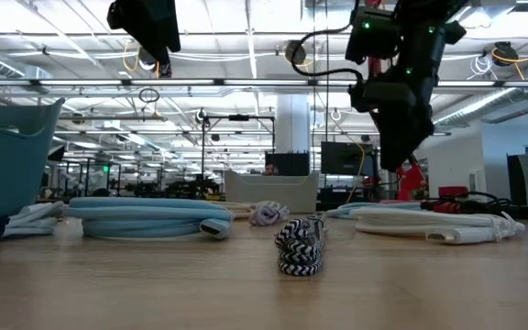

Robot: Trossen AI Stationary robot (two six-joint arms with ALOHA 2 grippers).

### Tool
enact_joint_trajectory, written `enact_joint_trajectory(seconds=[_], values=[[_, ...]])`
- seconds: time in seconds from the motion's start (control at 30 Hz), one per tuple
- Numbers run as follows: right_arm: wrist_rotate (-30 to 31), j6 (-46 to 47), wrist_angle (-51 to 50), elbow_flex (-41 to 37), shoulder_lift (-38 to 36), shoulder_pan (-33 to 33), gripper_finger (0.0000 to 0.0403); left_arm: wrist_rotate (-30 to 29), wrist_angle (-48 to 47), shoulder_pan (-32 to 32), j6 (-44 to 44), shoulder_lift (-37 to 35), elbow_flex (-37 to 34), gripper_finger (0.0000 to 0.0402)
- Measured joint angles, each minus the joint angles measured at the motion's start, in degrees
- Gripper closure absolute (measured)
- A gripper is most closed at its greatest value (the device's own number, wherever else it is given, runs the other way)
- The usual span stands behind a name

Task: Pick & Place USB Port
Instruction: Put the blue HDMI cable into the blue bin

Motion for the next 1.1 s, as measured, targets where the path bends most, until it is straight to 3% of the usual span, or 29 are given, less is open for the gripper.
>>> enact_joint_trajectory(seconds=[0.4,1.1], values=[[-2.6,-7.3,7.3,-1.6,3.7,-2.5,0.0236,0.0,0.7,0.2,0.6,0.0,0.0,0.0195],[-3.1,-9.9,10.0,-1.6,14.2,-2.5,0.0236,0.5,0.6,0.1,0.3,0.0,0.0,0.0195]])
